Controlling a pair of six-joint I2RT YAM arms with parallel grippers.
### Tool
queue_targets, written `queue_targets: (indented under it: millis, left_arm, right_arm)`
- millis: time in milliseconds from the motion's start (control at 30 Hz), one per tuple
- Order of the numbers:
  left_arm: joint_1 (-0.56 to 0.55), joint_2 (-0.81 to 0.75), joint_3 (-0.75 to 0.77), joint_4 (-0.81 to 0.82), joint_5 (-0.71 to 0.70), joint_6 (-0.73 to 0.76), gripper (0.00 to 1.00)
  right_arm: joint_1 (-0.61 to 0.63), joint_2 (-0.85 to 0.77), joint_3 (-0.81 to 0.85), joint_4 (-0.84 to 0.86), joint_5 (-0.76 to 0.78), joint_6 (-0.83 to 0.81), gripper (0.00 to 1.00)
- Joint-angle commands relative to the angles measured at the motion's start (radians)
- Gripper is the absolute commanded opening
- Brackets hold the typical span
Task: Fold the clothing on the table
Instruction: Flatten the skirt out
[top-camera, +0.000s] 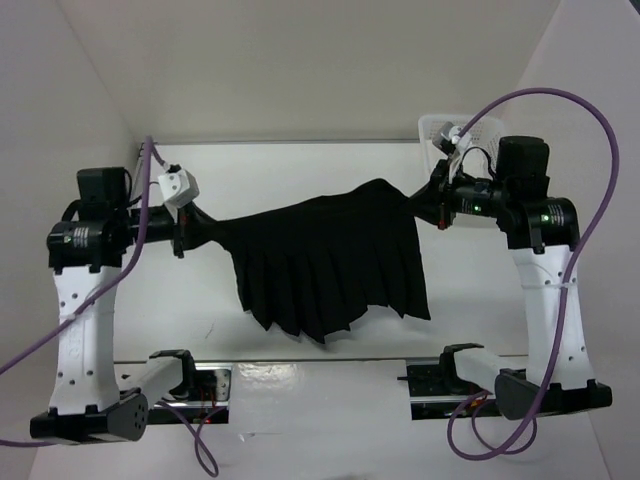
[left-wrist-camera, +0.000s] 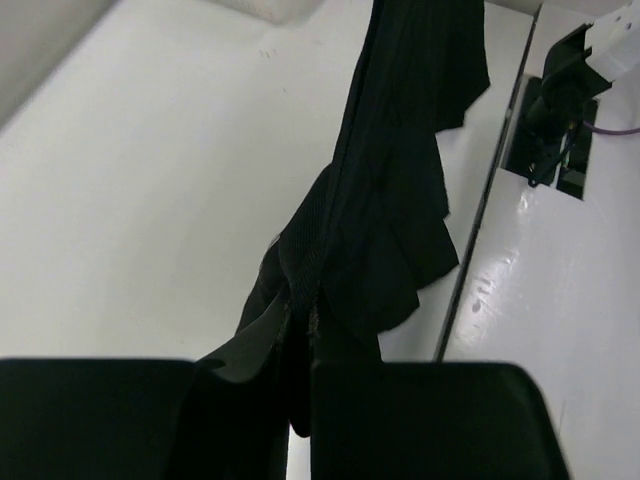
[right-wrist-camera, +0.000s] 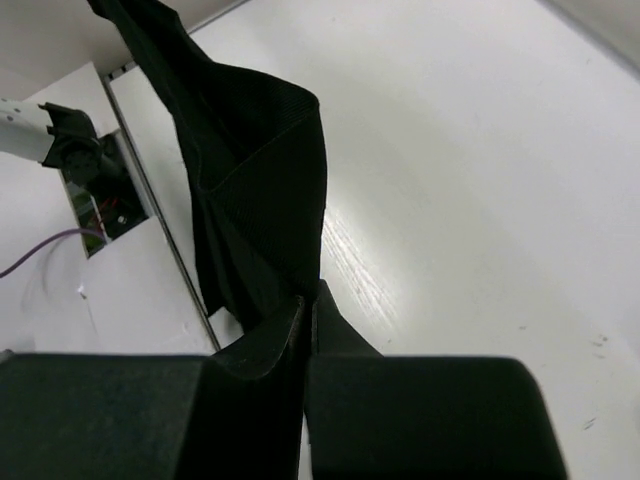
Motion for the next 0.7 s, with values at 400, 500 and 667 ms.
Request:
queue_targets:
  millis: [400, 500, 667]
  left_arm:
    - [-0.025, 0.581, 0.077, 0.297, -0.215, -0.078, 0.05]
    - [-0.025, 0.717, 0.225, 0.322, -0.238, -0.118, 0.04]
    - [-0.036, 0.953, 0.451, 0.322, -0.290, -0.171, 0.04]
  right_arm:
    - [-0.005, 0.328, -0.076, 0.383, 0.456, 0.047, 0.00]
    - [0.004, 0.422, -0.044, 0.445, 0.510, 0.047, 0.00]
    - [0.032, 0.566, 0.028, 0.491, 0.596, 0.047, 0.00]
